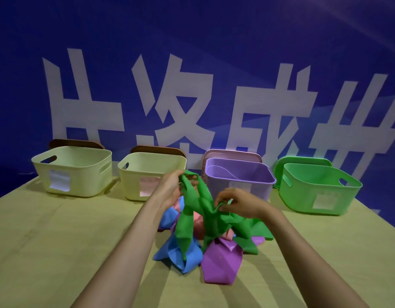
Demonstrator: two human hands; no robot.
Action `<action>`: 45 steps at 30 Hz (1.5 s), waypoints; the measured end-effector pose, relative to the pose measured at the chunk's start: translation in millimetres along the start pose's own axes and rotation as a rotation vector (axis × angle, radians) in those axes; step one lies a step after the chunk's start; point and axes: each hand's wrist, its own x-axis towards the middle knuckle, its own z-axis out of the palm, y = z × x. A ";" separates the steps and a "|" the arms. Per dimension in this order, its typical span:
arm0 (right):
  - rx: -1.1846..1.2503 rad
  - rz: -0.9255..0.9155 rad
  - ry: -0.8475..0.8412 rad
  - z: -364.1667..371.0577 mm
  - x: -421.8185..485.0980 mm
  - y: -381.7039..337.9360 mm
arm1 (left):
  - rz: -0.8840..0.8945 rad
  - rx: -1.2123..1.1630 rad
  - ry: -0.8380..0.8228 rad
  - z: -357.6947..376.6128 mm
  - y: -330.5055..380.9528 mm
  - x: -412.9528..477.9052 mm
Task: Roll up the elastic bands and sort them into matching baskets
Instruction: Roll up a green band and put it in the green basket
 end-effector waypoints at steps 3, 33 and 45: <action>-0.057 0.082 -0.084 13.9 5.1 -2.6 | 0.056 -0.056 -0.108 17.7 5.9 -7.2; 0.764 0.191 0.613 -49.7 25.9 -46.3 | 0.381 0.550 -0.097 37.4 -17.6 -6.7; 0.936 0.242 0.519 -23.8 19.2 -24.2 | 0.074 0.005 -0.098 18.9 -5.0 1.7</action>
